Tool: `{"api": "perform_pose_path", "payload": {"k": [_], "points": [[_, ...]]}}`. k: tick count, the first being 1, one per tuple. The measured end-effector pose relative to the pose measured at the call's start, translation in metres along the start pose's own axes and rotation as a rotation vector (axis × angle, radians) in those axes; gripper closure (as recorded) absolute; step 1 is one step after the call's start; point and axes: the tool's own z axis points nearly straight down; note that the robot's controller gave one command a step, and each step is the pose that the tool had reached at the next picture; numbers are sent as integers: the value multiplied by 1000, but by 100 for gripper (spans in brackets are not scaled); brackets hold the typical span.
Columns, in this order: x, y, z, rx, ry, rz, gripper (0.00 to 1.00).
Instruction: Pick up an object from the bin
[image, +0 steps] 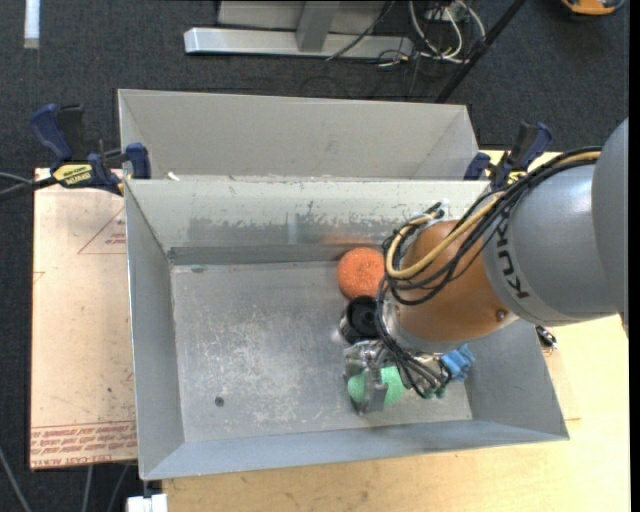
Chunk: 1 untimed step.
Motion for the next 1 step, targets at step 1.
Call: {"api": "perform_pose_path", "payload": {"k": [1], "points": [[0,0,0,0,0,0,100]]}}
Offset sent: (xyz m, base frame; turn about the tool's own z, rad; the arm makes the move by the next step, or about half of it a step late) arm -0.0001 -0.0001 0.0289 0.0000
